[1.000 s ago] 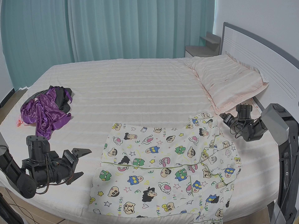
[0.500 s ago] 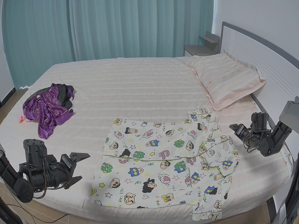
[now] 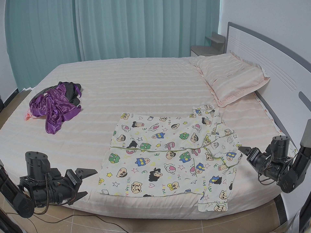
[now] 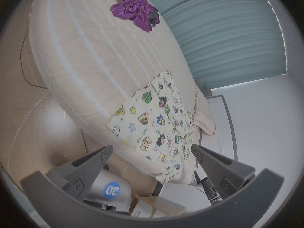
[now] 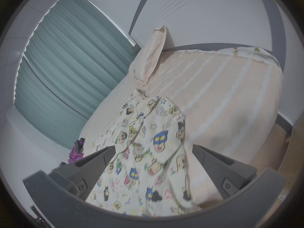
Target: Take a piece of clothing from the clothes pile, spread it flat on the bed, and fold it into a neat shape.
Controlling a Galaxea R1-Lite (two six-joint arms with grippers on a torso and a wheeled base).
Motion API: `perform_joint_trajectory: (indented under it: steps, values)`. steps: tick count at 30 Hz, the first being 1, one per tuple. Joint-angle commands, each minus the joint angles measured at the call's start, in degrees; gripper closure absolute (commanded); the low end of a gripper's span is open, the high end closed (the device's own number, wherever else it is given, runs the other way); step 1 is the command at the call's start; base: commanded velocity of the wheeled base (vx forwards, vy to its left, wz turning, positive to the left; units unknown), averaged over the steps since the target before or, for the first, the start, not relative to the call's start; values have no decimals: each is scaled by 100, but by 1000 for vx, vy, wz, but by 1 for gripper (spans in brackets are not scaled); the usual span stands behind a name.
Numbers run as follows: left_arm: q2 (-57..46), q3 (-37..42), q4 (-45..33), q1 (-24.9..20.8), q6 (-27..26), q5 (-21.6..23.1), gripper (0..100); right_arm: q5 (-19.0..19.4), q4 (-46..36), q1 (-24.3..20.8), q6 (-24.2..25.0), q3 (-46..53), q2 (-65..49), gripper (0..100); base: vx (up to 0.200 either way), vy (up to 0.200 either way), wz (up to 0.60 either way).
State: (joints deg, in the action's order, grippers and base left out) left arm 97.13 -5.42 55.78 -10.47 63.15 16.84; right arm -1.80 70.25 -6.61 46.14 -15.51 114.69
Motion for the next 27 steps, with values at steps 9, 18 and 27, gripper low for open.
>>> perform_joint_trajectory:
  steps: [9, 18, 27]
  values:
    - [1150, -134, 108, -298, -312, -928, 0, 620, 753, -499, 343, 1032, -43, 0, 0, 0, 0]
    - [2530, -679, 574, -1212, -285, -2475, 0, 637, 990, -499, 352, 1182, 18, 0, 0, 0, 0]
    - [3145, -1110, 1049, -1229, -356, -2712, 0, 637, 990, -499, 360, 1173, 18, 0, 0, 0, 0]
